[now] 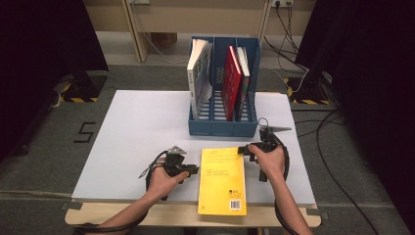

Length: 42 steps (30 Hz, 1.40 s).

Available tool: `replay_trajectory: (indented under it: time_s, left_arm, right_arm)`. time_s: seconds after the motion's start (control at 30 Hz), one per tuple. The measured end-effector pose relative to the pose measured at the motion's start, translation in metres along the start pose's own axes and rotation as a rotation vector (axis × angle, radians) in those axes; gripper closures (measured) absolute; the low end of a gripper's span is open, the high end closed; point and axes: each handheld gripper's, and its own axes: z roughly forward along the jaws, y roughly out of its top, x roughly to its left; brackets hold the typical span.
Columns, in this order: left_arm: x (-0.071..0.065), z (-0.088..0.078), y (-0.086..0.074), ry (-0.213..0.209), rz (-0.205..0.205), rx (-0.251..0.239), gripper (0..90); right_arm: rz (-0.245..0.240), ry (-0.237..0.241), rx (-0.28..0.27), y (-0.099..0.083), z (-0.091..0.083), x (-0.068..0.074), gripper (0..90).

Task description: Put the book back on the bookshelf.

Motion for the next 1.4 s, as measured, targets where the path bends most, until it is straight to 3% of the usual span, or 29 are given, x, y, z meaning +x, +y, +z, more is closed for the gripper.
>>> replay_trajectory:
  time_s: [0.03,0.13,0.6,1.0,1.1,1.4]
  left_arm:
    - [-0.001,0.002,0.001,-0.005,0.002,0.005,77.8]
    - [-0.004,0.005,0.002,0.005,0.015,0.019,78.4]
    - [-0.015,0.017,0.014,0.027,0.047,0.047,82.4]
    - [-0.015,0.018,0.015,0.037,0.058,0.055,84.1]
    - [-0.014,0.019,0.015,0.038,0.054,0.052,84.5]
    - [-0.015,0.019,0.014,0.044,0.054,0.048,85.4]
  right_arm:
    - [0.014,-0.006,0.004,-0.001,-0.002,0.003,72.8]
    - [-0.012,-0.022,-0.002,-0.001,-0.006,0.005,72.9]
    - [-0.026,-0.064,-0.022,-0.002,-0.023,0.011,73.5]
    - [-0.067,0.006,-0.02,0.001,-0.026,0.018,71.0]
    - [-0.07,0.005,-0.011,0.001,-0.024,0.019,69.1]
    - [-0.054,0.038,0.008,0.001,-0.022,0.012,68.5]
